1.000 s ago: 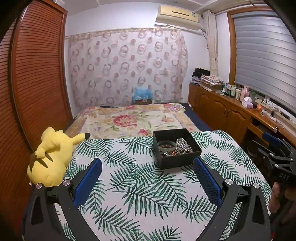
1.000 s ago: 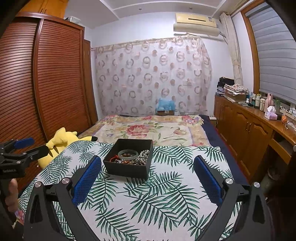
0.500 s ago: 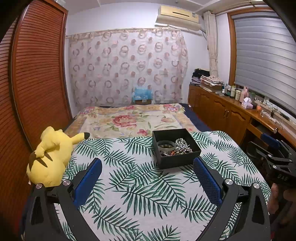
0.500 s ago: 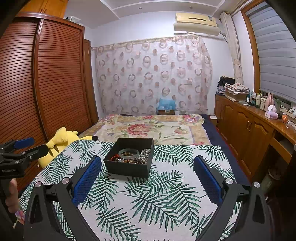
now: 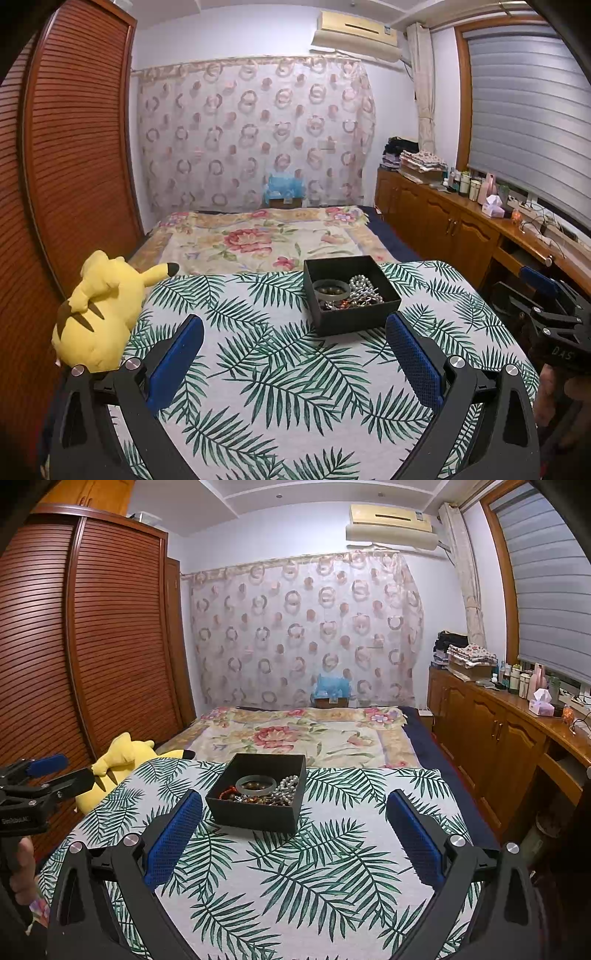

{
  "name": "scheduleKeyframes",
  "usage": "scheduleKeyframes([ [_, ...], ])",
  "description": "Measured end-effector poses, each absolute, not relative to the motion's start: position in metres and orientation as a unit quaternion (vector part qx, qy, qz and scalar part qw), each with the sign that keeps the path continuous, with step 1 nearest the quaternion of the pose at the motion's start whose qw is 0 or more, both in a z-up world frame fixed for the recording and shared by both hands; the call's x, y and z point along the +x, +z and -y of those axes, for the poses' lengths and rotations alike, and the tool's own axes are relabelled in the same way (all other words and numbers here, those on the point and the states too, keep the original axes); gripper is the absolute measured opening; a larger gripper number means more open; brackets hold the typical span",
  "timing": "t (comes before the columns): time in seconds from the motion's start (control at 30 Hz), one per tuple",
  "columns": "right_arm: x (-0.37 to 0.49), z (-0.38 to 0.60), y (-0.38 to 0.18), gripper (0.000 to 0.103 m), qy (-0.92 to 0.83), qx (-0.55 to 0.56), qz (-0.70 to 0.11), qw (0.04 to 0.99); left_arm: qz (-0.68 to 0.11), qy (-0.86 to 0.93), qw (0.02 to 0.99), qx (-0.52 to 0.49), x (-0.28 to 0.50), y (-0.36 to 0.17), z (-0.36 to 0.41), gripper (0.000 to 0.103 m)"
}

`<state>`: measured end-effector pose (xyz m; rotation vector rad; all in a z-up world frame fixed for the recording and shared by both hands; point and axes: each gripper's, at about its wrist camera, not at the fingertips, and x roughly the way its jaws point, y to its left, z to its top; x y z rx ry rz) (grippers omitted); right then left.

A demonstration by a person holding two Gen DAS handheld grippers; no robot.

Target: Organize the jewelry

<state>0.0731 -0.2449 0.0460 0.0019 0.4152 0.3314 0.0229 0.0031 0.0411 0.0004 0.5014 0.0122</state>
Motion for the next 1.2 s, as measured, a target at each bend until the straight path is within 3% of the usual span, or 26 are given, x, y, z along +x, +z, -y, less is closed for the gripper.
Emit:
scheduleKeyframes([
  [1.2, 0.0733, 0.2443, 0.0427, 0.101, 0.164, 0.001, -0.206, 0.965, -0.249, 0.007, 0.969, -0.001, 0.0211, 0.0399, -0.0062, 0.095],
])
